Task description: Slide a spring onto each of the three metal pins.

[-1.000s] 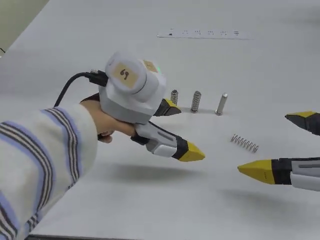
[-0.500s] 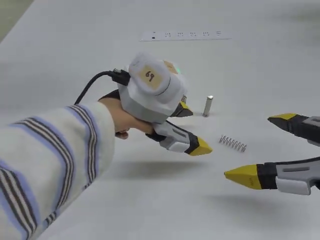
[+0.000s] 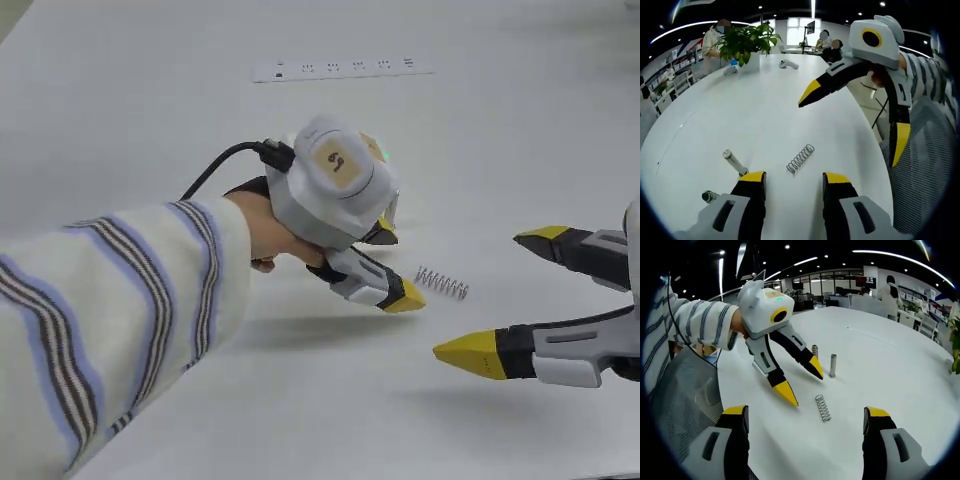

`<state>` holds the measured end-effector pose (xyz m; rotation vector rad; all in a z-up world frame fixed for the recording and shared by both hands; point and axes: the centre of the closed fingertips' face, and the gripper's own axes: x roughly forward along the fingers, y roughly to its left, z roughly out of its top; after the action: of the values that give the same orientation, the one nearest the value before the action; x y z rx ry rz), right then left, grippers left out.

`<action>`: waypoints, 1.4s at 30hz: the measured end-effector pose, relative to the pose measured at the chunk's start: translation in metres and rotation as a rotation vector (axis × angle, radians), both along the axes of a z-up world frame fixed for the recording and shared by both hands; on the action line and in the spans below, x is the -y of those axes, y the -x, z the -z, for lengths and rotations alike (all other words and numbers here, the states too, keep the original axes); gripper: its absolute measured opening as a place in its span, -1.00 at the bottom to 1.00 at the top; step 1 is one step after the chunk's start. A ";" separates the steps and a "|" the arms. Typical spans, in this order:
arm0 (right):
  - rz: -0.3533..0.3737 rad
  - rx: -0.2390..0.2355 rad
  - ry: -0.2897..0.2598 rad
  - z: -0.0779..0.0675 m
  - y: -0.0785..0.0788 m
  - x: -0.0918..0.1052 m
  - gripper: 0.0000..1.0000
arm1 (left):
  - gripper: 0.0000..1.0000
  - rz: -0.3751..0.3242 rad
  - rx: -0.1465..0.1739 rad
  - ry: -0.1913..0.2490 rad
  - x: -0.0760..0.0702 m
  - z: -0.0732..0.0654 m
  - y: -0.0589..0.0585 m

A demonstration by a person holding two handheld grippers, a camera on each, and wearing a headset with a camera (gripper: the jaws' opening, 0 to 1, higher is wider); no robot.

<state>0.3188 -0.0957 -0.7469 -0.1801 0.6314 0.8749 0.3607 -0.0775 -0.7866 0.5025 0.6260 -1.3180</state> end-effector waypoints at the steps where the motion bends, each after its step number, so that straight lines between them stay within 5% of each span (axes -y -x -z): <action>1: 0.001 -0.001 -0.001 0.000 0.000 0.000 0.87 | -0.23 0.006 0.004 -0.005 0.002 0.001 0.000; 5: 0.002 -0.005 0.000 0.002 0.001 0.001 0.84 | -0.36 0.069 0.059 -0.087 0.003 0.010 -0.001; 13: -0.006 -0.019 -0.006 0.005 0.008 0.000 0.82 | -0.53 0.099 0.081 -0.093 0.018 0.016 -0.001; 27: 0.006 -0.025 -0.016 0.005 0.011 0.001 0.75 | -0.91 0.121 0.045 -0.079 0.017 0.019 0.006; 35: 0.011 -0.026 -0.018 0.005 0.011 -0.001 0.73 | -0.93 0.146 0.006 -0.078 0.013 0.019 0.013; 40: 0.018 -0.024 -0.018 0.004 0.010 0.000 0.72 | -0.95 0.137 0.021 -0.083 0.012 0.018 0.013; 42: 0.020 -0.022 -0.019 0.003 0.010 0.001 0.71 | -0.95 0.121 -0.002 -0.083 0.011 0.017 0.013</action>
<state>0.3090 -0.0962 -0.7504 -0.1470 0.6440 0.8638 0.3473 -0.0886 -0.8034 0.6142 0.6626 -1.4108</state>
